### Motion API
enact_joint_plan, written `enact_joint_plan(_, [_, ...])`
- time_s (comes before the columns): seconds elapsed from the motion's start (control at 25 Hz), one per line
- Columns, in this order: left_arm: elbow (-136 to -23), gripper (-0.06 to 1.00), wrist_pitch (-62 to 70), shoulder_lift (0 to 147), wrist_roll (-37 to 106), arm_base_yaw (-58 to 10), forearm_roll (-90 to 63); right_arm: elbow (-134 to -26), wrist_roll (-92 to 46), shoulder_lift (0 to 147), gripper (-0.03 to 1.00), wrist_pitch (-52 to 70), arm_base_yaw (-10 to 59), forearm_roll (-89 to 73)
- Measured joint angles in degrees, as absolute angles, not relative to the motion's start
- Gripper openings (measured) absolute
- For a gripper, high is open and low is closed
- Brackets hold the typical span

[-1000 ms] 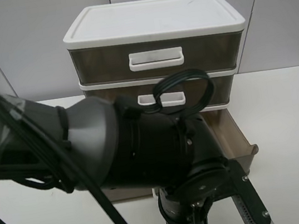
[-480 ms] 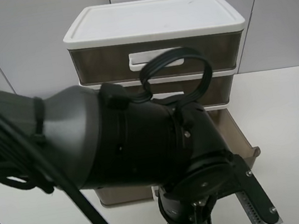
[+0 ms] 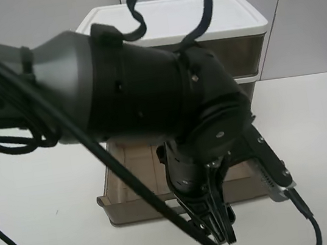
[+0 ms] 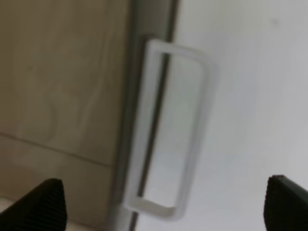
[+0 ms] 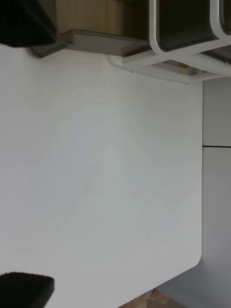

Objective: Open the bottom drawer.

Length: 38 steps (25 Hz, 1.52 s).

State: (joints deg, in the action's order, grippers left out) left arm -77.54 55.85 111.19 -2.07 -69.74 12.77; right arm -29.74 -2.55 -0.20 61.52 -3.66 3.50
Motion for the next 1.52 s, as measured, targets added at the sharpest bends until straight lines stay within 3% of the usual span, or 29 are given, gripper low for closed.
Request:
enact_joint_plan(0.64, [-85.1, 0.78, 61.1, 104.9, -1.9, -58.8, 15.7, -29.7, -2.6, -0.2, 0.83, 61.5, -3.7, 3.5])
enact_joint_plan(1.04, [-85.1, 0.78, 64.8, 93.7, -4.7, -57.1, 16.1, -29.7, -2.6, -0.2, 0.83, 61.5, -3.7, 3.5])
enact_joint_plan(1.52, [-70.2, 0.78, 66.4, 70.5, -6.6, -57.1, 17.3, -29.7, -2.6, -0.2, 0.83, 61.5, -3.7, 3.5])
